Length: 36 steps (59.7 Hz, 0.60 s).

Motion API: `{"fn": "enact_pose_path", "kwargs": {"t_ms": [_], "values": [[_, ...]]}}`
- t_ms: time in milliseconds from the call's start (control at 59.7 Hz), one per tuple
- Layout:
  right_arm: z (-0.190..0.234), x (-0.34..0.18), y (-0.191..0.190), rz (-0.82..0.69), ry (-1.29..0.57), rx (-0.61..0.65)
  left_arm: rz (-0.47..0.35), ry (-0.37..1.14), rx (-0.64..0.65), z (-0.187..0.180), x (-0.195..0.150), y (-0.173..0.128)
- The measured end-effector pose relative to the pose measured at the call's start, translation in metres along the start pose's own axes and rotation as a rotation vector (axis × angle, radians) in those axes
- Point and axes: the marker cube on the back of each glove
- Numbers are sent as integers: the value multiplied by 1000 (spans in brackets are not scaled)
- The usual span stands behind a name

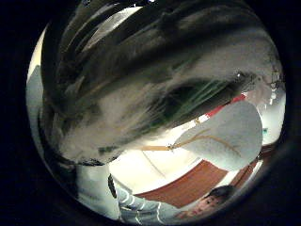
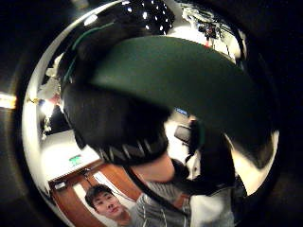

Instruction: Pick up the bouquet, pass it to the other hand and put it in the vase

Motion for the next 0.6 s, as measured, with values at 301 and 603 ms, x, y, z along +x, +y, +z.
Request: {"fn": "enact_pose_path", "kwargs": {"t_ms": [301,603], "values": [[-59,42,-19,-105,290,178,126,4,199,-91,55,-94],[-55,21,-6,-365,91,73,102,-72,260,-106,5,-140]]}}
